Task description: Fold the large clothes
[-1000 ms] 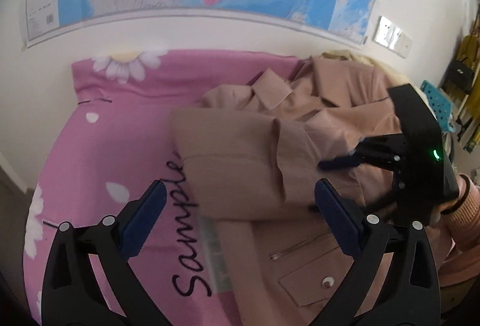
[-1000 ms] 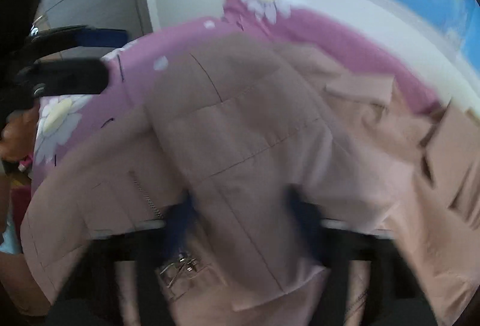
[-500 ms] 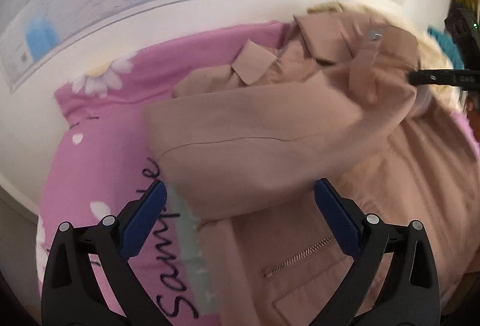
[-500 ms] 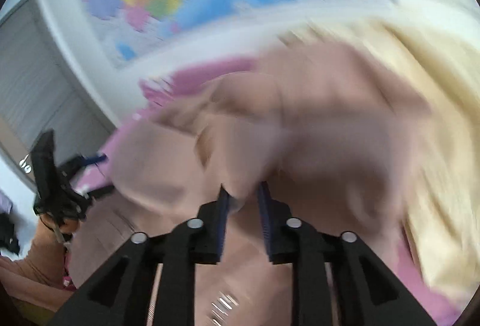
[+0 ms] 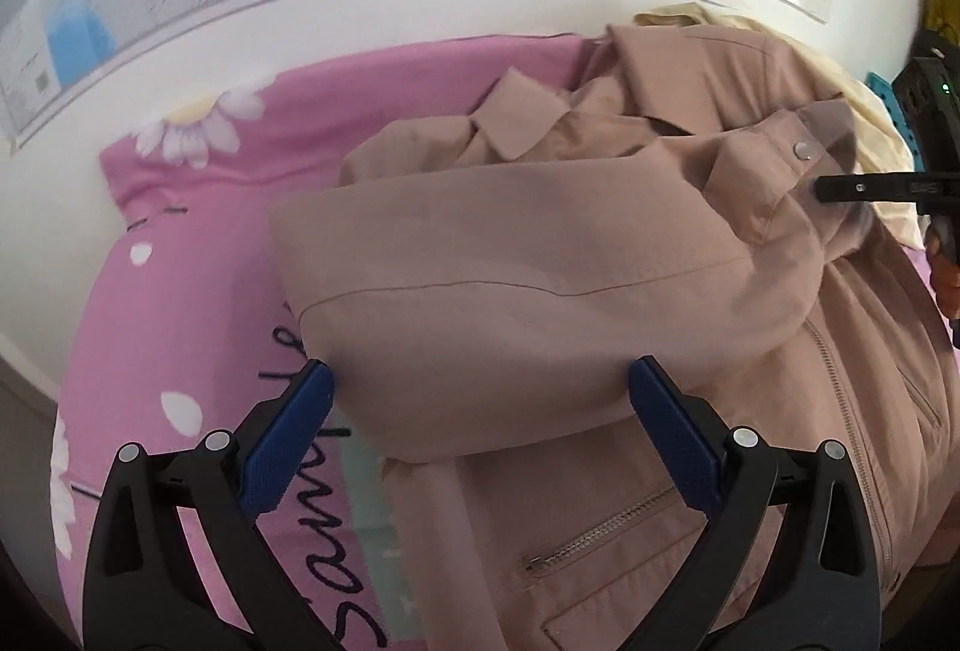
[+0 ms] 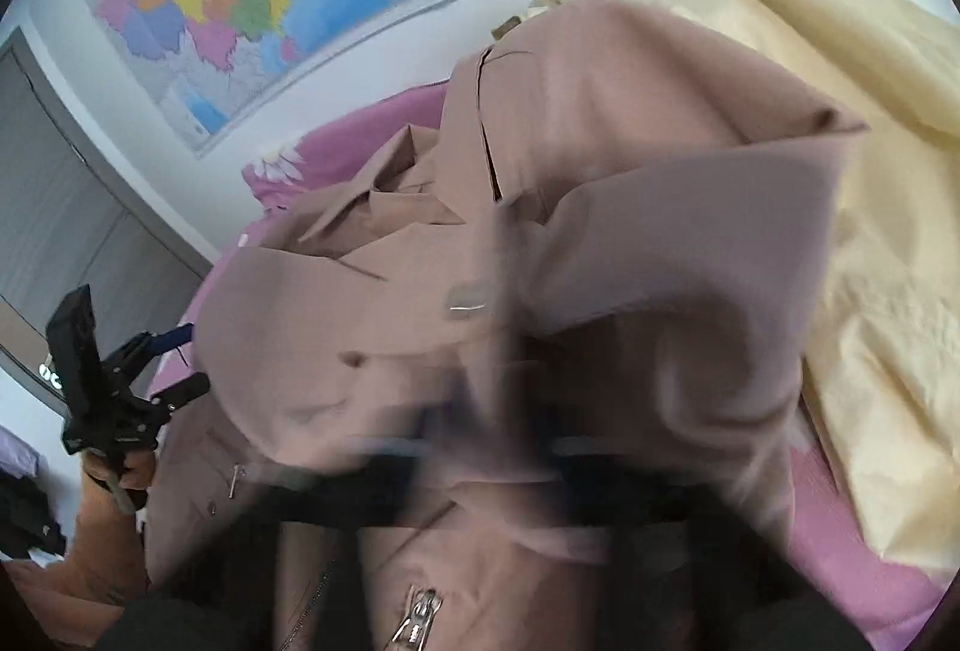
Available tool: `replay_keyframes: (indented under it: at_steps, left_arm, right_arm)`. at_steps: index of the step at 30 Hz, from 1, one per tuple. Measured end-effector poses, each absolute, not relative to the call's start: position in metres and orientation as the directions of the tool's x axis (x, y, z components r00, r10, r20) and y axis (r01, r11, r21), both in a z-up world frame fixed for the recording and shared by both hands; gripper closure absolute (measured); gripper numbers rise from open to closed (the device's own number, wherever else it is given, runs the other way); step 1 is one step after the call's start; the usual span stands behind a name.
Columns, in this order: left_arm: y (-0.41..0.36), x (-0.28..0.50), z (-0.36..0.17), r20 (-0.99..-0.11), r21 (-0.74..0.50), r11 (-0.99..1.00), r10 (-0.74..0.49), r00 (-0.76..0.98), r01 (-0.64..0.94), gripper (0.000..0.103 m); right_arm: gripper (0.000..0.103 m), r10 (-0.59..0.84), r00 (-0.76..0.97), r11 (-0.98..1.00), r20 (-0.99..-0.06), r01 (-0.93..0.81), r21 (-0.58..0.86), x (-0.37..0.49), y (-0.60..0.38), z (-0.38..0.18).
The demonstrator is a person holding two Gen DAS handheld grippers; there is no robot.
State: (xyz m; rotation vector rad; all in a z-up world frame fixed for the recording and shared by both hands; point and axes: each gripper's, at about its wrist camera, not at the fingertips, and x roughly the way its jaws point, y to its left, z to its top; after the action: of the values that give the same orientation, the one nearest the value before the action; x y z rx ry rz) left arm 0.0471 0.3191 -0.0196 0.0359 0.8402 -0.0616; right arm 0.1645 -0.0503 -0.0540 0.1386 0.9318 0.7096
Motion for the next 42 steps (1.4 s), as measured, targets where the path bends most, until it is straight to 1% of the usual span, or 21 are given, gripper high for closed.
replay_keyframes:
  at_steps: [4,7,9,11,13,15,17,19,20,21,22,26,30,34,35,36,37,38,40,41,42]
  left_arm:
    - [0.329,0.039,-0.02,-0.743,0.005,0.999,-0.026,0.669,0.044,0.006]
    - [0.339,0.036,-0.023,-0.748,-0.01,1.0,-0.022,0.664,0.022,0.006]
    - [0.344,0.038,-0.026,-0.755,-0.024,1.0,-0.023,0.655,0.007,0.006]
    - [0.347,0.04,-0.028,-0.761,-0.033,0.999,-0.017,0.648,-0.013,0.006]
    - [0.345,0.039,-0.027,-0.758,-0.039,0.999,-0.018,0.652,-0.017,0.006]
    - [0.34,0.036,-0.022,-0.747,-0.015,1.0,-0.007,0.665,-0.006,0.006]
    - [0.33,0.032,-0.014,-0.726,0.033,0.999,0.021,0.687,0.004,0.006]
    - [0.318,0.03,-0.004,-0.701,0.051,0.998,0.008,0.713,0.039,0.006]
    - [0.309,0.029,0.002,-0.688,0.053,0.996,-0.014,0.726,0.07,0.006]
    - [0.298,0.029,0.006,-0.677,0.055,0.993,-0.04,0.735,0.105,0.006]
    - [0.286,0.031,0.009,-0.669,0.059,0.988,-0.066,0.741,0.141,0.006]
    - [0.226,0.044,0.01,-0.66,0.101,0.948,-0.163,0.733,0.302,0.006]
    - [0.158,0.06,0.012,-0.638,0.125,0.878,-0.286,0.715,0.462,0.006]
    - [0.116,0.091,0.014,-0.625,0.127,0.866,-0.309,0.717,0.484,0.006]
    - [0.116,0.1,0.014,-0.621,0.124,0.886,-0.282,0.731,0.447,0.018]
    - [0.119,0.108,0.015,-0.625,0.087,0.901,-0.284,0.727,0.426,0.037]
    - [0.124,0.116,0.015,-0.637,0.043,0.91,-0.292,0.714,0.411,0.084]
    - [0.135,0.129,0.015,-0.659,-0.025,0.926,-0.299,0.69,0.377,0.1]
    - [0.159,0.137,0.019,-0.639,-0.07,0.956,-0.263,0.723,0.286,0.1]
    - [0.17,0.135,0.024,-0.617,-0.073,0.965,-0.242,0.749,0.252,0.1]
    - [0.183,0.132,0.03,-0.599,-0.097,0.97,-0.237,0.765,0.225,0.101]
  right_arm:
    - [0.099,0.601,0.536,0.794,-0.593,-0.488,0.363,0.145,-0.077,-0.03]
    - [0.096,0.552,0.531,0.829,-0.643,-0.435,0.351,0.149,-0.09,-0.046]
    - [0.076,0.524,0.492,0.844,-0.695,-0.408,0.348,0.154,-0.087,-0.062]
    - [0.064,0.52,0.475,0.845,-0.71,-0.407,0.348,0.152,-0.086,-0.069]
    - [0.063,0.516,0.492,0.848,-0.701,-0.411,0.336,0.147,-0.086,-0.067]
    - [0.051,0.538,0.495,0.835,-0.682,-0.42,0.355,0.144,-0.086,-0.064]
    - [0.047,0.561,0.486,0.821,-0.67,-0.433,0.372,0.143,-0.084,-0.062]
    - [0.047,0.557,0.478,0.822,-0.679,-0.435,0.368,0.147,-0.08,-0.064]
    - [0.057,0.558,0.472,0.82,-0.683,-0.438,0.367,0.149,-0.078,-0.065]
    - [0.087,0.571,0.448,0.808,-0.688,-0.454,0.375,0.151,-0.074,-0.066]
    - [0.102,0.576,0.436,0.802,-0.692,-0.462,0.377,0.152,-0.072,-0.066]
    - [0.101,0.678,0.404,0.724,-0.615,-0.515,0.46,0.148,-0.069,-0.043]
    - [0.101,0.748,0.396,0.649,-0.533,-0.603,0.464,0.139,-0.055,0.002]
    - [0.101,0.77,0.372,0.613,-0.518,-0.657,0.439,0.139,-0.035,0.026]
    - [0.101,0.78,0.359,0.598,-0.512,-0.666,0.446,0.14,-0.032,0.029]
    - [0.101,0.792,0.346,0.584,-0.503,-0.67,0.459,0.141,-0.03,0.031]
    - [0.101,0.791,0.349,0.586,-0.503,-0.67,0.455,0.142,-0.031,0.034]
    - [0.101,0.788,0.357,0.589,-0.501,-0.675,0.445,0.141,-0.032,0.036]
    - [0.098,0.789,0.37,0.595,-0.491,-0.661,0.457,0.142,-0.039,0.035]
    - [0.09,0.785,0.387,0.605,-0.484,-0.649,0.462,0.144,-0.046,0.033]
    - [0.065,0.775,0.408,0.619,-0.483,-0.641,0.454,0.144,-0.054,0.031]
